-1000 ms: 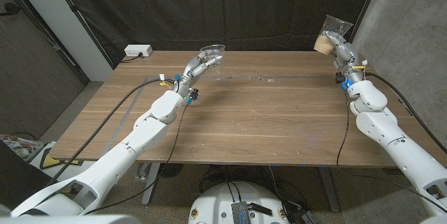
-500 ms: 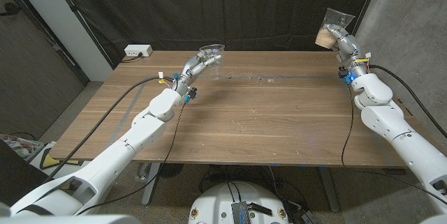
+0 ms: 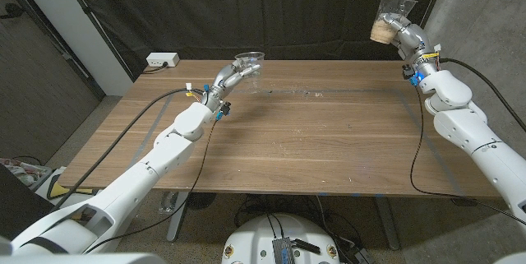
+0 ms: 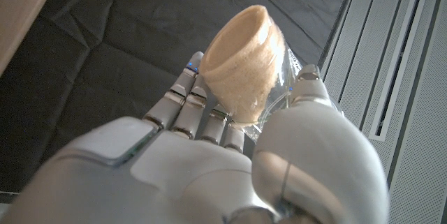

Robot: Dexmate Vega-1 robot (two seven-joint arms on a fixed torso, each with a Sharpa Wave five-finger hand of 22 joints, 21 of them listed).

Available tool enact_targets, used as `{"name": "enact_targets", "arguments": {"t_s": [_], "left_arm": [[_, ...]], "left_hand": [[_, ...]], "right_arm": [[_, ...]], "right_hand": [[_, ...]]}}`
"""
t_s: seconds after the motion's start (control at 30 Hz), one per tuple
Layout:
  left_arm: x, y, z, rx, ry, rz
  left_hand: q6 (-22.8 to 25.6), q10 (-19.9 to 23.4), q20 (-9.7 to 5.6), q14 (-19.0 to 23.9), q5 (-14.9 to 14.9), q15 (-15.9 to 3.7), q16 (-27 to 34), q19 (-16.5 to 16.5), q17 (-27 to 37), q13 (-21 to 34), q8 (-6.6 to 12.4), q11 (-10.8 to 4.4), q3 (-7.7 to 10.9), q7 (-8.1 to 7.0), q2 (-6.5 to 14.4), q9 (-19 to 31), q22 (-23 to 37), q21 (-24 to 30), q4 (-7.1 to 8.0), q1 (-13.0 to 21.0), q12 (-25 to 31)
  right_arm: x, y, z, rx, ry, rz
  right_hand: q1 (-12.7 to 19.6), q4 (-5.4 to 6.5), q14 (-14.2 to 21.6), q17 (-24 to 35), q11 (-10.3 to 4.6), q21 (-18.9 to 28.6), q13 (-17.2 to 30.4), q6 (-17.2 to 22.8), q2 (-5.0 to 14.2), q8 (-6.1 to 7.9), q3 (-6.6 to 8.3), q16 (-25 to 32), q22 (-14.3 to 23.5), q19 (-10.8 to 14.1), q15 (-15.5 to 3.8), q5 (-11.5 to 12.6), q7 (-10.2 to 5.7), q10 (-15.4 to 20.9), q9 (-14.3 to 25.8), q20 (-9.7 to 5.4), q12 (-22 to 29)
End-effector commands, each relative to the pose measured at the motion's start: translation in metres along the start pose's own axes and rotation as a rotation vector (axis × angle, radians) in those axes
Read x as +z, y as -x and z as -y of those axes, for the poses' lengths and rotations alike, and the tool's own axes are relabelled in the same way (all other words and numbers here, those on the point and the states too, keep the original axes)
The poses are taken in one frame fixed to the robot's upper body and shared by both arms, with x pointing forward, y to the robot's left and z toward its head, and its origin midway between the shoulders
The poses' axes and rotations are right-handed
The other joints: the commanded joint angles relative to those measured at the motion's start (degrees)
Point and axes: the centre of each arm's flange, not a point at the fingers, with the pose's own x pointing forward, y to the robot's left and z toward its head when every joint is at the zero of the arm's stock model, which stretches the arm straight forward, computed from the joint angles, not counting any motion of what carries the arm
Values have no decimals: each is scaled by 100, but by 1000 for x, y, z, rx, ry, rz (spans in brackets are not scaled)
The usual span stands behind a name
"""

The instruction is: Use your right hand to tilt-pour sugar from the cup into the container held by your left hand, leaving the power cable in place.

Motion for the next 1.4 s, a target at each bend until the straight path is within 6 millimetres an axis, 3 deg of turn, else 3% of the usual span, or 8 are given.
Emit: {"name": "enact_targets", "arguments": {"t_s": [0.03,0.77,1.4], "left_arm": [[-4,-5,-4,-14,-1,-7],[-10,-15,-1,-76,11,5],[-3,-13,5,-163,-23,32]], "left_hand": [[60,57,-48,53,-21,-559,-33,-5,27,18,60,-8,-9,-12,11,-6,19,-33,4,35,46],[95,103,-47,97,-41,-553,-86,-8,56,28,81,19,-17,8,18,-24,22,-36,-11,92,80],[141,134,-61,137,-31,-562,-128,-3,83,52,115,27,-26,55,5,-22,23,-38,-34,156,117]], "right_arm": [[32,-17,-7,100,73,-16],[92,-60,-42,348,237,-76],[111,-66,-68,460,302,-124]], "right_hand": [[32,0,53,6,53,43,3,70,72,-15,37,-20,9,-13,-973,-18,-44,-5,-10,-456,-31],[71,-20,71,-22,111,61,-59,55,112,-68,77,-75,-9,-22,-981,-59,-12,12,-40,-438,-116],[151,-48,31,-20,136,65,-25,-5,169,-126,130,-115,-22,-57,-984,-104,22,-60,-38,-438,-168]]}}
